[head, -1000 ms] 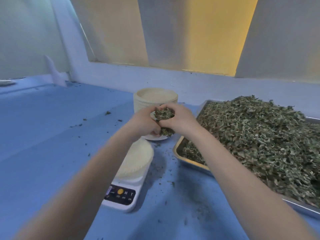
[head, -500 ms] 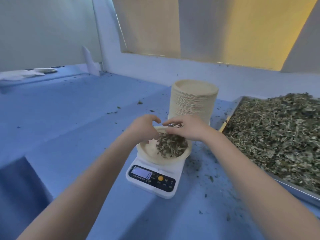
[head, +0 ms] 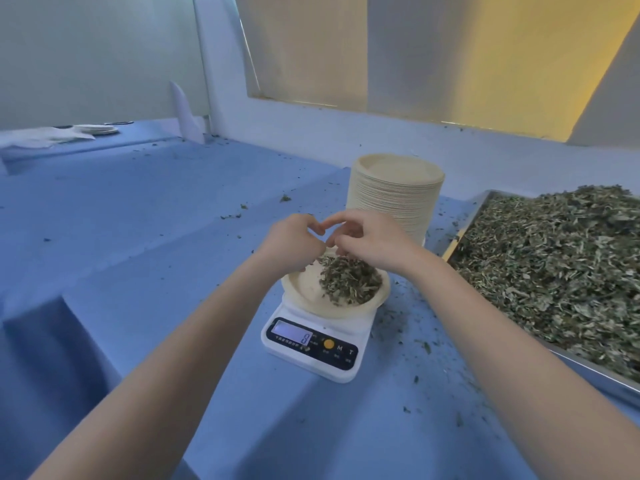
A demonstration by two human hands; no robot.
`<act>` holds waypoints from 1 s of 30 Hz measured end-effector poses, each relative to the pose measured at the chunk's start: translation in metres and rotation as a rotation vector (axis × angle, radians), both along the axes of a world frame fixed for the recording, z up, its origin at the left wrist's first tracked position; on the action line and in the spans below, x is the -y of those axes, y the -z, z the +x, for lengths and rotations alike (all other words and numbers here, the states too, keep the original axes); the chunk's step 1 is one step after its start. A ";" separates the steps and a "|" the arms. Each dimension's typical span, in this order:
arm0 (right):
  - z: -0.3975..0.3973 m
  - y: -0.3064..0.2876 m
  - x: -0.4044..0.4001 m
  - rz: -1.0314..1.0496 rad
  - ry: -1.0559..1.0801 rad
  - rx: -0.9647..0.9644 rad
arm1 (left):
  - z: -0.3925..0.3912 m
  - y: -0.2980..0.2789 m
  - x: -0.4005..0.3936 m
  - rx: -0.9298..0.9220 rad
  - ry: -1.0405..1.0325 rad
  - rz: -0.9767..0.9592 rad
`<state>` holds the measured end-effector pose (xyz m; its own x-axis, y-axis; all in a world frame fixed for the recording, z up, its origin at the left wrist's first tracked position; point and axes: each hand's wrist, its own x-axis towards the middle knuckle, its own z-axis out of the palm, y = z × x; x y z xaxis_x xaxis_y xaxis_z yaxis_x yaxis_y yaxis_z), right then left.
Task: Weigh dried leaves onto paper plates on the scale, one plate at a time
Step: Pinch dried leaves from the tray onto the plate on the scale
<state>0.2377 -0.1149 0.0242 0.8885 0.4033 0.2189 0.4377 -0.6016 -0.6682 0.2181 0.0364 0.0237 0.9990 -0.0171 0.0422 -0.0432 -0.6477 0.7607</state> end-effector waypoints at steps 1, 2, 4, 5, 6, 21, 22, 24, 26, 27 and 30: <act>-0.001 0.000 -0.001 0.000 -0.002 0.000 | -0.001 -0.001 0.000 0.004 -0.001 -0.003; -0.002 0.000 -0.003 -0.001 -0.002 0.000 | -0.003 -0.002 0.000 0.005 -0.001 -0.001; -0.004 0.000 -0.003 -0.014 0.000 0.000 | -0.005 -0.004 -0.001 0.001 -0.001 0.017; -0.006 0.001 -0.003 -0.025 -0.001 0.001 | -0.007 -0.005 -0.001 -0.002 -0.001 0.028; -0.007 0.001 -0.003 -0.032 -0.002 0.001 | -0.008 -0.005 -0.001 -0.005 0.001 0.038; -0.021 -0.005 0.085 -0.048 0.213 0.008 | -0.009 -0.005 0.102 0.097 0.170 0.088; -0.021 -0.002 0.099 -0.090 0.249 0.014 | -0.008 -0.003 0.117 0.096 0.205 0.103; -0.021 0.004 0.129 -0.183 0.317 0.020 | -0.004 0.004 0.147 0.089 0.276 0.154; -0.021 0.011 0.154 -0.276 0.382 0.001 | 0.003 0.015 0.173 0.079 0.335 0.259; -0.021 0.014 0.164 -0.340 0.400 -0.023 | 0.007 0.022 0.184 0.079 0.352 0.319; -0.018 0.027 0.178 -0.540 0.395 -0.128 | 0.018 0.043 0.205 0.091 0.350 0.449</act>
<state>0.2197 -0.2932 -0.0032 0.9970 0.0666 -0.0386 0.0543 -0.9638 -0.2611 0.2364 -0.1685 -0.0191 0.9233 -0.3821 0.0400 -0.3655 -0.8417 0.3975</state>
